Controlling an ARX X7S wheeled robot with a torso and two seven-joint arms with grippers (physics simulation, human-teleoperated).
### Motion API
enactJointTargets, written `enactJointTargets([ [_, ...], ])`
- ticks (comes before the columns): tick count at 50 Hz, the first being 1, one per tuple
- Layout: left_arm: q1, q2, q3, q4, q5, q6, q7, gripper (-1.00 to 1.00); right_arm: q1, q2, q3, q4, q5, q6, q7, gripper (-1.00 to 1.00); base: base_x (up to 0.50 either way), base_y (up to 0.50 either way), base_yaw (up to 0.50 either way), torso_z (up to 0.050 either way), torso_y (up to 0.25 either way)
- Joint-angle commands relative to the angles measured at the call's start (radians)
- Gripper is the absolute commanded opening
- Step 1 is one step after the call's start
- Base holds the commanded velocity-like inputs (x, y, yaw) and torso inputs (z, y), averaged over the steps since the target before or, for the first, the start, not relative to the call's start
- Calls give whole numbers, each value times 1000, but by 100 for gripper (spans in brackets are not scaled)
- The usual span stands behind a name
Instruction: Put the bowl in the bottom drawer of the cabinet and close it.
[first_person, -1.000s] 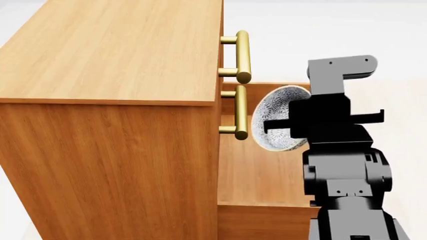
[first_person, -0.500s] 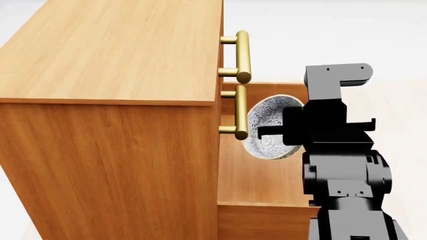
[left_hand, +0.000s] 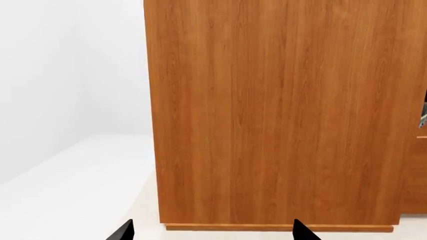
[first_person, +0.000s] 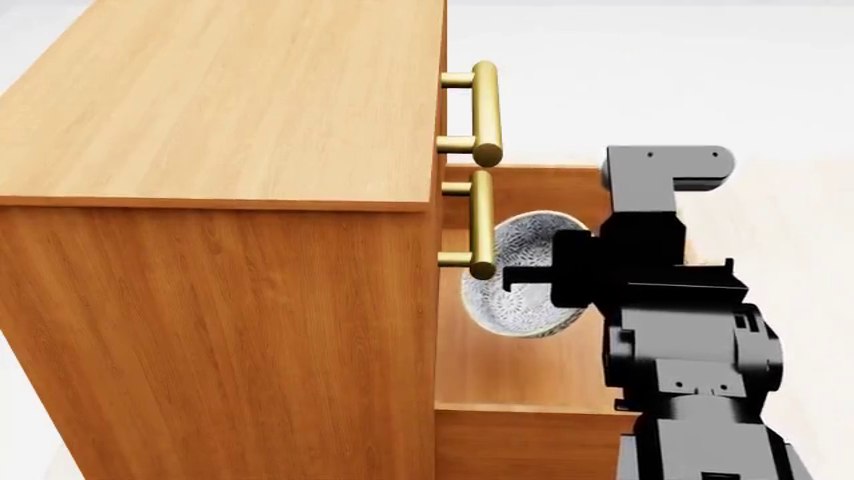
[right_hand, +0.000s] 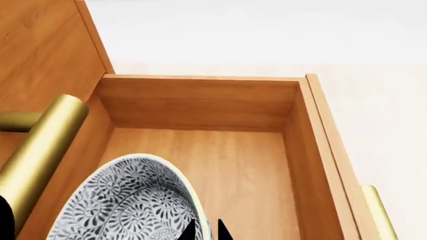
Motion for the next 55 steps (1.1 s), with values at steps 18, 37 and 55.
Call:
enactJointTargets([
  [18, 0, -3, 3, 0, -1, 3, -6, 100, 0, -1, 59, -1, 1, 76, -58, -100, 0, 0, 0, 0, 1],
  [37, -1, -5, 5, -2, -2, 6, -9, 100, -10, 1, 95, -1, -10, 106, -65, -100, 0, 0, 0, 1, 0],
  [55, 0, -7, 7, -1, -1, 6, -12, 100, -24, 2, 93, -1, -30, 61, -44, 100, 0, 0, 0, 0, 1],
])
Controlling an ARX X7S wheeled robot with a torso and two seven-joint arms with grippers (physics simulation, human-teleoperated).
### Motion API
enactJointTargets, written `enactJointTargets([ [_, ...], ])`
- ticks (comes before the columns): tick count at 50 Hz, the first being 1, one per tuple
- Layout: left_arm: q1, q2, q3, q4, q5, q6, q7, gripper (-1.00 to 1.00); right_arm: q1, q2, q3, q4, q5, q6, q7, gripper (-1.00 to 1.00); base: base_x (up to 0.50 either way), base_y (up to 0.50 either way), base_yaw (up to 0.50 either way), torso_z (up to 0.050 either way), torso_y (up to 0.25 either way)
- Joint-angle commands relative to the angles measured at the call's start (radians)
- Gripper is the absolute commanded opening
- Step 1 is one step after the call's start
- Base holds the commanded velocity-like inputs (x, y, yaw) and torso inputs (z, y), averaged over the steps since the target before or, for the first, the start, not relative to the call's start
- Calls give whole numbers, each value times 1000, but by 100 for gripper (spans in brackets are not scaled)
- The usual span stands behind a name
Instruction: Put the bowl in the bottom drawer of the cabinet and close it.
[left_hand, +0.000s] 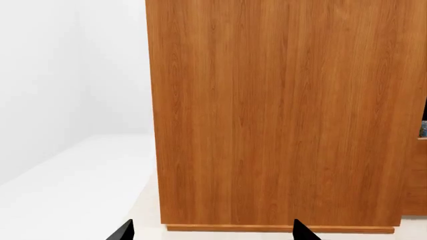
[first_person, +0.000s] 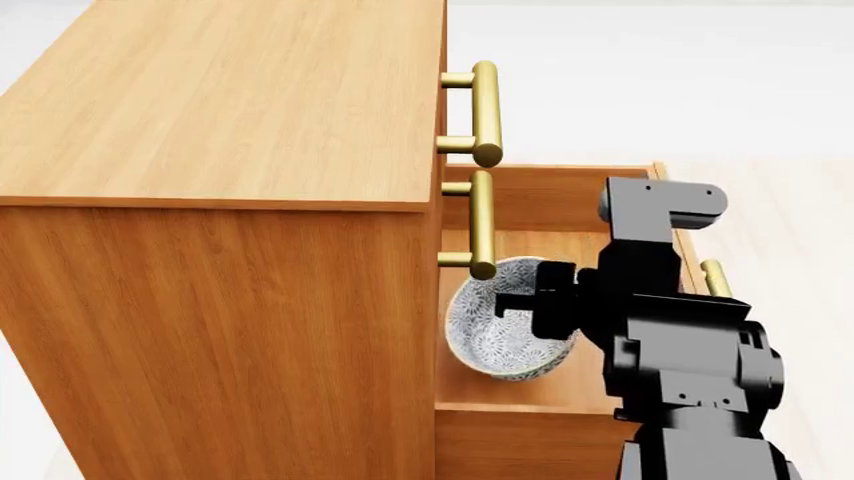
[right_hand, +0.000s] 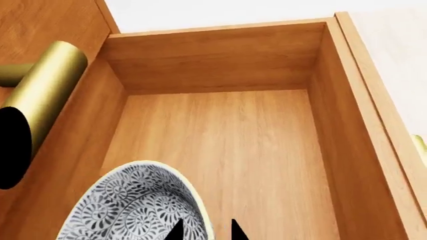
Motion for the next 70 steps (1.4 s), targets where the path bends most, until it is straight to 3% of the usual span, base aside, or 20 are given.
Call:
enactJointTargets([
  [1, -1, 1, 2, -8, 1, 7, -1, 100, 1, 1, 3, -1, -7, -31, 10, 100, 0, 0, 0, 0, 0],
  [19, -6, 0, 5, -6, -1, 1, -2, 100, -6, 7, -66, -1, -38, -188, 26, 100, 0, 0, 0, 0, 0],
  [35, -7, -1, 8, -3, 1, -5, -3, 100, 47, 46, -85, -27, -39, -224, 47, 100, 0, 0, 0, 0, 0],
  [54, -8, -1, 10, -12, 1, 6, -3, 100, -166, 130, -46, -643, -34, 48, 70, 100, 0, 0, 0, 0, 0],
  [70, -9, -2, 13, -15, 5, 5, -4, 100, -285, 204, 88, -990, 4, 221, 118, 100, 0, 0, 0, 0, 0],
])
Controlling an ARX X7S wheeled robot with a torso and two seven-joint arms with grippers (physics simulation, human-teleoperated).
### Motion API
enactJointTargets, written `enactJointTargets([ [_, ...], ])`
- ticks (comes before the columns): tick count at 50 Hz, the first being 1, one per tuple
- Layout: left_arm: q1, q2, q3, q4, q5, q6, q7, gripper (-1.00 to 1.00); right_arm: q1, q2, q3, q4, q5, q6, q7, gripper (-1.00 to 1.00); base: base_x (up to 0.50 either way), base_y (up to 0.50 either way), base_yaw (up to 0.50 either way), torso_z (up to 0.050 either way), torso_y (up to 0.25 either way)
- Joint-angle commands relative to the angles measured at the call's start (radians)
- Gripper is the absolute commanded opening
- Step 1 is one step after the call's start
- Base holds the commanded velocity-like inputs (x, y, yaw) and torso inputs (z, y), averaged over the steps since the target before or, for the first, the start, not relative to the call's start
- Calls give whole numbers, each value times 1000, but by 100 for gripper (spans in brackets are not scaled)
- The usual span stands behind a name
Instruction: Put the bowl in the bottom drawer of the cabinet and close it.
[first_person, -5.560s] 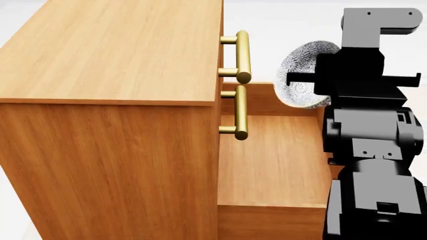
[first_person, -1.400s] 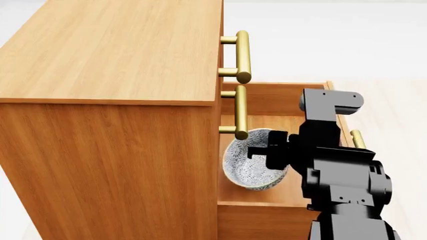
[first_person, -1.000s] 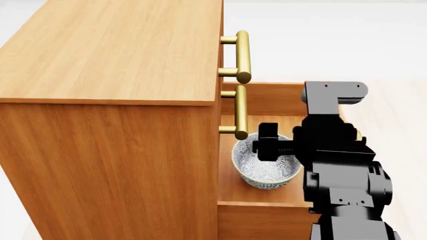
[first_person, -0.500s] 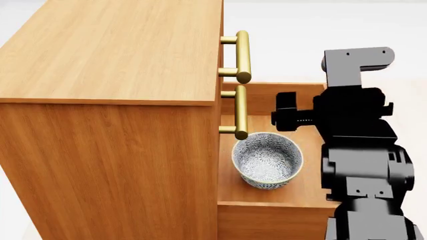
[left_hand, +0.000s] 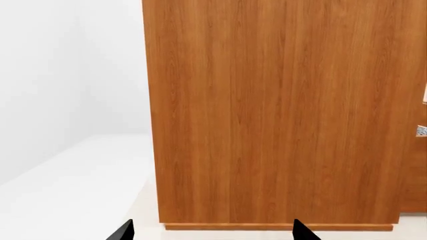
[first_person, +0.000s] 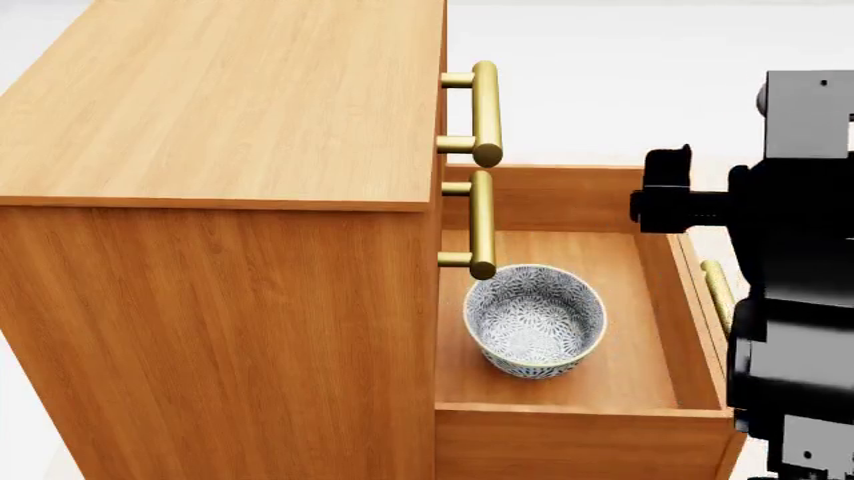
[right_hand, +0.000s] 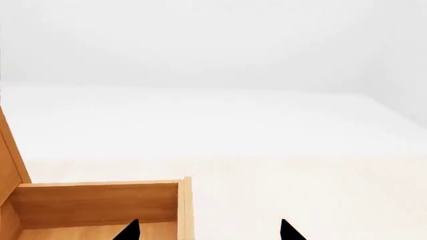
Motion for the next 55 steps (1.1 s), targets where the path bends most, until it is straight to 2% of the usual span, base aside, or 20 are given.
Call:
enactJointTargets([
  [1, 0, -1, 2, -1, 2, 1, 0, 100, -86, 53, 79, -257, 18, 124, 29, 100, 0, 0, 0, 0, 0],
  [11, 1, -2, 3, 1, 3, 0, -2, 100, -181, 91, 155, -438, 36, 195, 36, 100, 0, 0, 0, 0, 0],
  [15, 11, -23, -3, 77, -6, -56, -13, 100, -206, 99, 184, -460, 43, 201, 37, 100, 0, 0, 0, 0, 0],
  [32, 11, -25, -1, 85, 0, -68, -19, 100, -381, 133, 314, -636, 77, 227, 21, 100, 0, 0, 0, 0, 0],
  [55, 14, -29, 0, 84, 0, -54, -22, 100, -523, 107, 363, -590, 80, 130, 23, 100, 0, 0, 0, 0, 0],
])
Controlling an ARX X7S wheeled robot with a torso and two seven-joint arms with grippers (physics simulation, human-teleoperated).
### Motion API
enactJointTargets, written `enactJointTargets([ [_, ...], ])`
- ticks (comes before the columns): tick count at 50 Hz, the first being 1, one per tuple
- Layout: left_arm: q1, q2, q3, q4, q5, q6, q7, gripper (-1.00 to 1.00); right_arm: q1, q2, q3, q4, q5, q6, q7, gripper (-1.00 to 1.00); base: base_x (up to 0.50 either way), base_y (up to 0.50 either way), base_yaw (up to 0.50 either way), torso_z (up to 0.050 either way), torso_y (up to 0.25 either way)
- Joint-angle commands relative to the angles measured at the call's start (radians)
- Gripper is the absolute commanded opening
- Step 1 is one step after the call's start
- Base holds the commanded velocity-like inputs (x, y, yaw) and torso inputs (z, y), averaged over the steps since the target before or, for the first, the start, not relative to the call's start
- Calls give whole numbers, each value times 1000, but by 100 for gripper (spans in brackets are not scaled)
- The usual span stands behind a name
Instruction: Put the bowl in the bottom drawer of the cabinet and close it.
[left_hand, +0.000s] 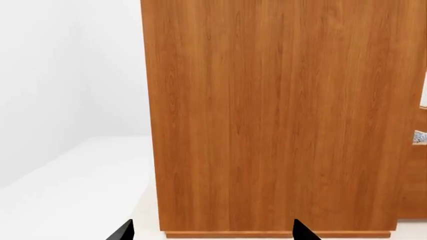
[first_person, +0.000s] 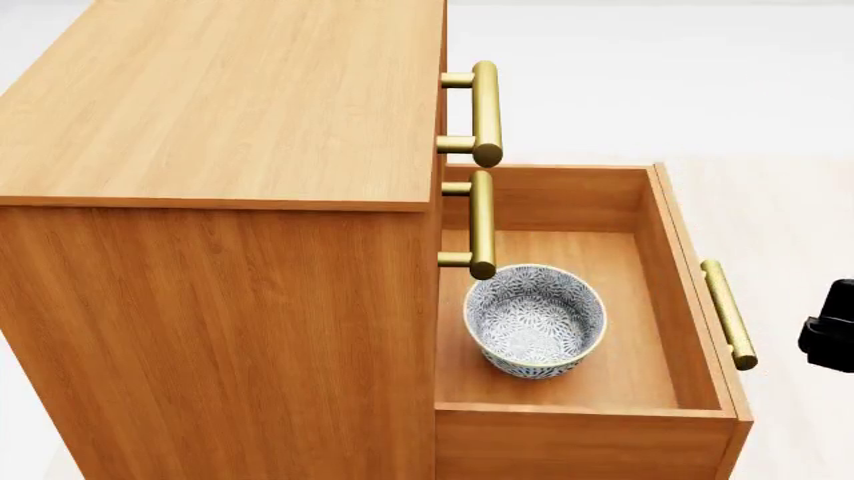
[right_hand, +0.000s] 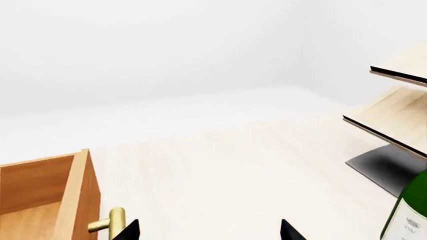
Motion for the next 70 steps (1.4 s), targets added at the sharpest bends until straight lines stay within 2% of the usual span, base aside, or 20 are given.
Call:
enactJointTargets([
  [1, 2, -3, 0, 7, 0, 1, -3, 100, -57, -9, 19, 15, 2, -36, 3, 100, 0, 0, 0, 0, 0],
  [20, -5, -1, 7, -5, 2, 13, 3, 100, -100, -18, 37, 93, 0, -107, 11, 100, 0, 0, 0, 0, 0],
  [25, -5, -4, 9, 6, 15, -11, -4, 100, -106, -18, 36, 116, -3, -121, 13, 100, 0, 0, 0, 0, 0],
  [26, -6, -10, 14, 19, 15, -53, -2, 100, -106, -19, 36, 117, -3, -120, 15, 100, 0, 0, 0, 0, 0],
  [29, 0, -8, 7, -3, -26, 53, 16, 100, -106, -19, 30, 143, -9, -137, 19, 100, 0, 0, 0, 0, 0],
  [32, -15, 12, 16, -71, 3, 73, 18, 100, -106, -18, 24, 191, -17, -171, 24, 100, 0, 0, 0, 0, 0],
  [39, -6, -7, 10, -5, -6, 12, 5, 100, -107, -20, 14, 223, -25, -186, 30, 100, 0, 0, 0, 0, 0],
  [70, -8, -5, 14, -11, -2, 17, 1, 100, -41, -29, -67, 511, -69, -342, 54, 100, 0, 0, 0, 0, 0],
])
